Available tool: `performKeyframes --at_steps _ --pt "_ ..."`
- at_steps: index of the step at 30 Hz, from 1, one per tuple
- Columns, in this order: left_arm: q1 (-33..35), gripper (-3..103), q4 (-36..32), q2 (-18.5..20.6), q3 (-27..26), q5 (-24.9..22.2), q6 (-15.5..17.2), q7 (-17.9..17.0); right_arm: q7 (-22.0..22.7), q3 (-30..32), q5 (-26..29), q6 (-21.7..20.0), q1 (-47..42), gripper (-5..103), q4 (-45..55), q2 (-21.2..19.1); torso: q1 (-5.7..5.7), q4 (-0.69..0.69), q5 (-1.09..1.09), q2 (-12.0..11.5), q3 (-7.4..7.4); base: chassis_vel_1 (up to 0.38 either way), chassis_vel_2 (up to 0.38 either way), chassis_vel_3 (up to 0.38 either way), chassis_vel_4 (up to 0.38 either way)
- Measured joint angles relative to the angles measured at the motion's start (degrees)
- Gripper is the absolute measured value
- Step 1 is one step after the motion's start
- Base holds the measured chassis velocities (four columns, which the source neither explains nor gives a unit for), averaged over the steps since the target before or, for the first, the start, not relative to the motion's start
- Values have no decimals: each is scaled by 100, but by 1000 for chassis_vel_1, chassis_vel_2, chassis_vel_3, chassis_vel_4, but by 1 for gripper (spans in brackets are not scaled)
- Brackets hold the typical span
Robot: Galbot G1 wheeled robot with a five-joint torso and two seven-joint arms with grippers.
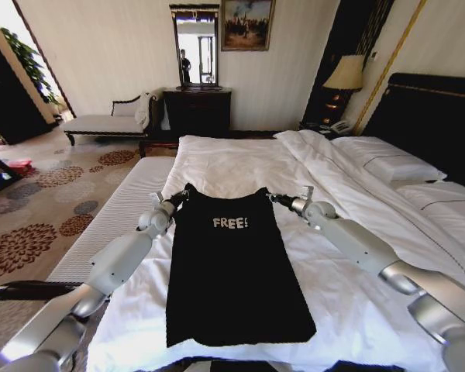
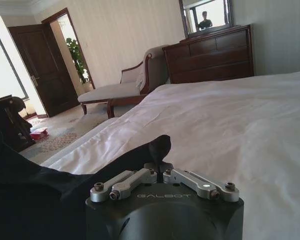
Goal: Fold the clothes on the bed.
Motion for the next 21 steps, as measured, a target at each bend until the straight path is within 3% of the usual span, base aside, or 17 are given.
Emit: performKeyframes --at_steps 11,21 --pt "-832 2 934 -127 350 -72 -80 153 36 -504 -57 123 615 1 -624 202 1 1 1 0 1 0 0 0 0" --pt "-1885 2 2256 -528 1351 -244 -252 568 -140 -1050 -75 236 1145 1 -1747 641 2 0 1 0 1 0 0 0 0"
